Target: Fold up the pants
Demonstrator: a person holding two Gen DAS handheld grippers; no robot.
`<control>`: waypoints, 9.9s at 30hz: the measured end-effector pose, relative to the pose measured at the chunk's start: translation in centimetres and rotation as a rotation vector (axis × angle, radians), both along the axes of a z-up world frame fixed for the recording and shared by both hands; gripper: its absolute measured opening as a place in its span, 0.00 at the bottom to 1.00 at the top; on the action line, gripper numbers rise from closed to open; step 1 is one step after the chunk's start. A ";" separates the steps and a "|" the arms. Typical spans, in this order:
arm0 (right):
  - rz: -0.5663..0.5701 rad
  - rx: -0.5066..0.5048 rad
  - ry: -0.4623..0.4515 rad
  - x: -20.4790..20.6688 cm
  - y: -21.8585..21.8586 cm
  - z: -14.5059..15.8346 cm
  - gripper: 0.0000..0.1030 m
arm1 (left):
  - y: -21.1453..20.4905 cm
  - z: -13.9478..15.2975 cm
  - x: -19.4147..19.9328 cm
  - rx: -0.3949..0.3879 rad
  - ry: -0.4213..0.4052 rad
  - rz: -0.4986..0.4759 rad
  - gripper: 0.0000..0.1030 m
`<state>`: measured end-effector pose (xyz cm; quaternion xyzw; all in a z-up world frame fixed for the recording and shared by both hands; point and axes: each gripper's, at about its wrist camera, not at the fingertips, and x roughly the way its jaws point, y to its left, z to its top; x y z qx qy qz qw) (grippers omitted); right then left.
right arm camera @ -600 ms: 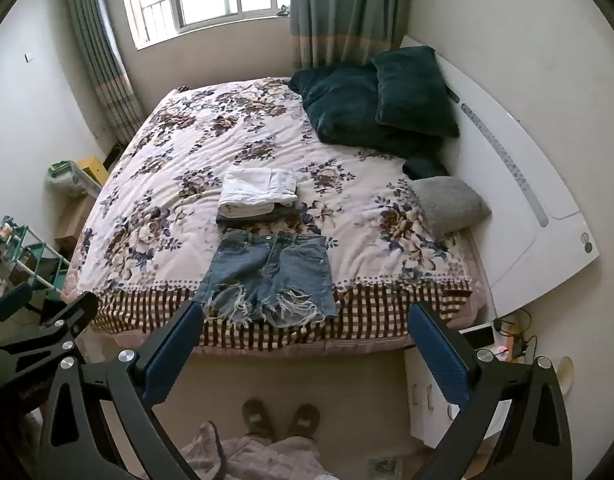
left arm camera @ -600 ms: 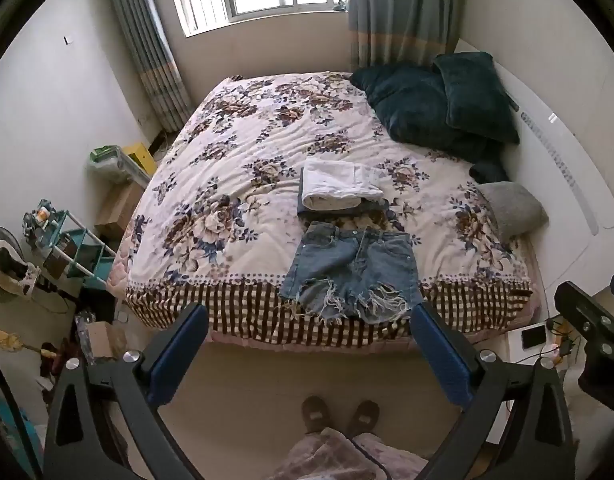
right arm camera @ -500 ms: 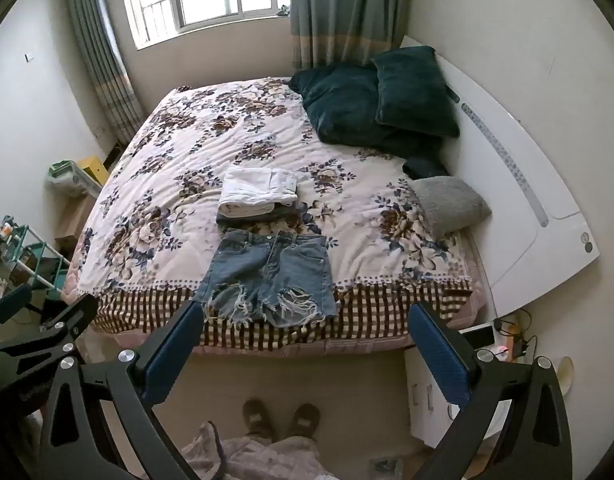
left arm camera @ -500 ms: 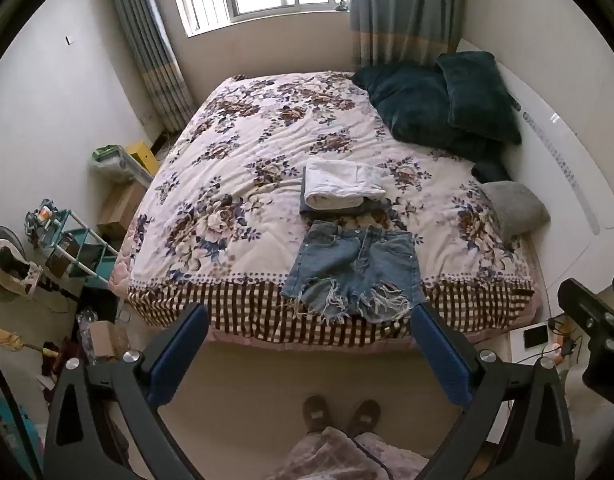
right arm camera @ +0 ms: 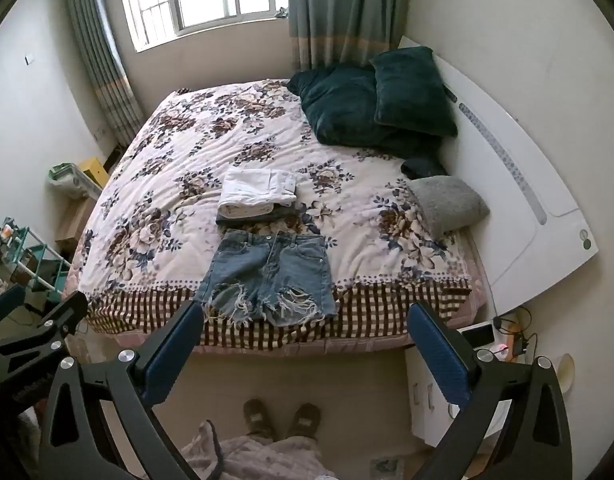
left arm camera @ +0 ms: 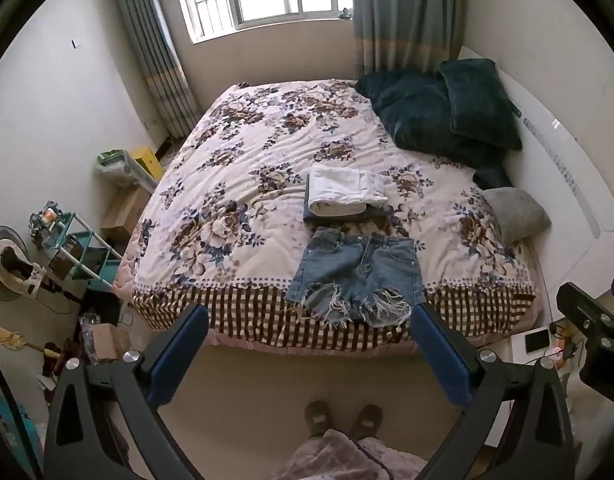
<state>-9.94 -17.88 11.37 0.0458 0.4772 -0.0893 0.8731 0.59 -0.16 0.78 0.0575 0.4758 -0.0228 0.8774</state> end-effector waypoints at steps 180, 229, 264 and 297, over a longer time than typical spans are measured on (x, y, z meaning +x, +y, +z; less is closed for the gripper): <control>0.313 0.730 0.669 47.7 -22.5 -70.8 0.18 | -30.4 -50.3 13.9 0.249 0.308 -0.034 0.07; 0.451 0.433 0.760 56.3 -0.9 -64.3 0.81 | 4.3 -49.1 15.3 -0.458 0.366 0.827 0.88; 0.366 1.021 0.702 46.9 -8.6 -71.0 0.27 | 4.3 -51.2 11.6 -0.873 0.031 1.316 0.24; 0.352 1.225 0.801 40.0 -6.9 -77.9 0.72 | -0.8 -61.7 8.5 -1.434 -0.096 1.497 0.79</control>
